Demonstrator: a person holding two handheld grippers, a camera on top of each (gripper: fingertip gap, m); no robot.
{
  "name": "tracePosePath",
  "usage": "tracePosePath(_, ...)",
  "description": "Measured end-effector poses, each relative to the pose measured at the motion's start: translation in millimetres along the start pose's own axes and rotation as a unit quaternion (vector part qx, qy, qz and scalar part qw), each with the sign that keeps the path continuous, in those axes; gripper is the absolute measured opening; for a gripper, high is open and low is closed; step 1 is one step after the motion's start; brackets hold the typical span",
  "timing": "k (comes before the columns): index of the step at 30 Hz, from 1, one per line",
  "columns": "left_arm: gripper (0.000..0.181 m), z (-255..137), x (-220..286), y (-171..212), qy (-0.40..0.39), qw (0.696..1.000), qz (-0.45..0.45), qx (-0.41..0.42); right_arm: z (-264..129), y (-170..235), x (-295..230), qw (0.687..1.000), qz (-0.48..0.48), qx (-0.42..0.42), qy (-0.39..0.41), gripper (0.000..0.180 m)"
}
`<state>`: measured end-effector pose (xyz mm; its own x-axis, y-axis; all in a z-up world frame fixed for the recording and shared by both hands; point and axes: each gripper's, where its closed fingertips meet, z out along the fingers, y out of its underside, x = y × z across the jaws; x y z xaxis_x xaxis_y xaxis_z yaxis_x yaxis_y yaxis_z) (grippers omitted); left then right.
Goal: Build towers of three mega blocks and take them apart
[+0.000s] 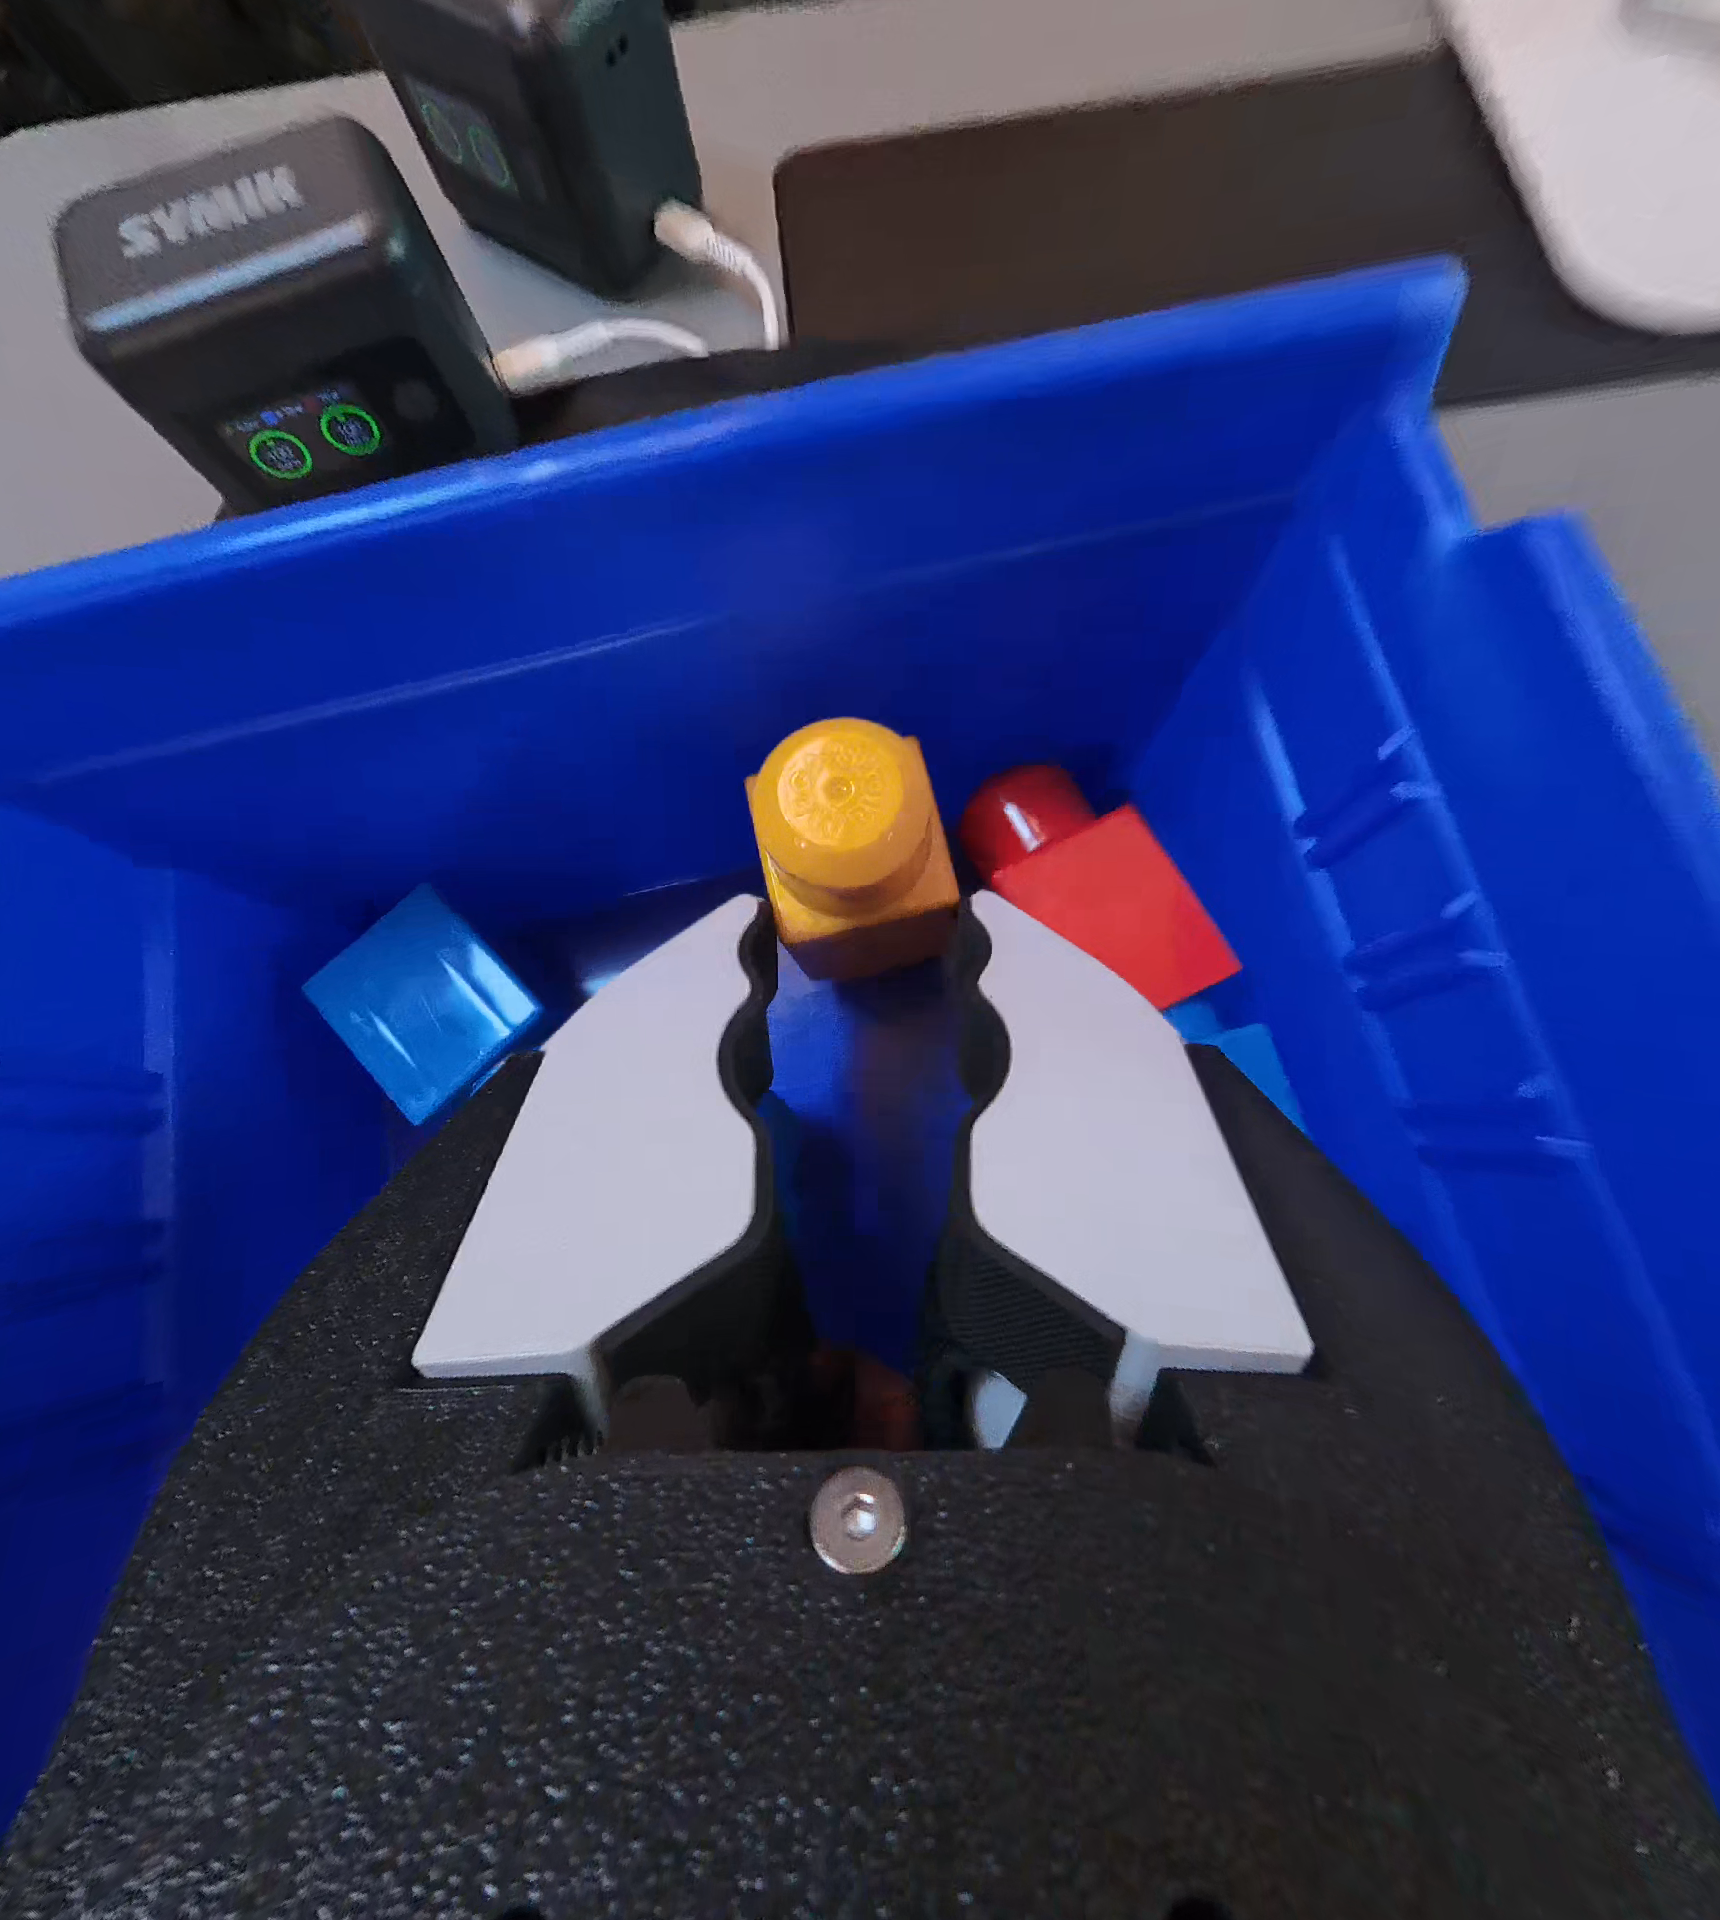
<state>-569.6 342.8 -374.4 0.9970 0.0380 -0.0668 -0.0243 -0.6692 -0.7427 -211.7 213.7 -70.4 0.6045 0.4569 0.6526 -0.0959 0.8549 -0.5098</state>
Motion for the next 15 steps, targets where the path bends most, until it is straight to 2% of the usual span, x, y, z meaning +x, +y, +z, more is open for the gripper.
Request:
tracePosePath(2,0.033,-15.0,3.6,-18.5,0.047,0.995,-0.063,0.062,1.2,-0.1,-4.2,1.000,0.013,0.000,-0.016,0.034)
tracePosePath(4,0.033,-46.6,11.6,-52.6,0.133,0.969,-0.136,0.161,2.2,0.7,-7.2,0.999,0.036,0.000,-0.030,0.034)
tracePosePath(5,0.033,-72.6,17.9,-76.1,0.194,0.938,-0.173,0.227,2.5,1.4,-8.5,0.998,0.051,0.000,-0.039,0.034)
tracePosePath(6,0.033,-106.5,26.5,-100.9,0.271,0.892,-0.204,0.299,3.0,2.4,-10.0,0.996,0.073,0.000,-0.050,0.034)
tracePosePath(8,0.032,-183.8,45.9,-136.2,0.428,0.771,-0.234,0.410,4.1,6.5,-13.5,0.989,0.131,-0.007,-0.076,0.034)
tracePosePath(10,0.032,-245.2,69.2,-150.7,0.544,0.672,-0.224,0.450,3.6,6.1,-17.0,0.979,0.177,-0.002,-0.100,0.034)
tracePosePath(11,0.032,-268.5,85.1,-153.1,0.594,0.636,-0.208,0.447,2.9,2.8,-18.5,0.974,0.196,0.005,-0.112,0.034)
tracePosePath(13,0.033,-301.5,120.8,-154.5,0.670,0.588,-0.177,0.416,1.0,-8.9,-21.0,0.970,0.203,0.027,-0.130,0.034)
tracePosePath(15,0.033,-318.0,157.9,-153.3,0.710,0.572,-0.141,0.386,-0.6,-19.2,-25.8,0.975,0.168,0.030,-0.144,0.034)
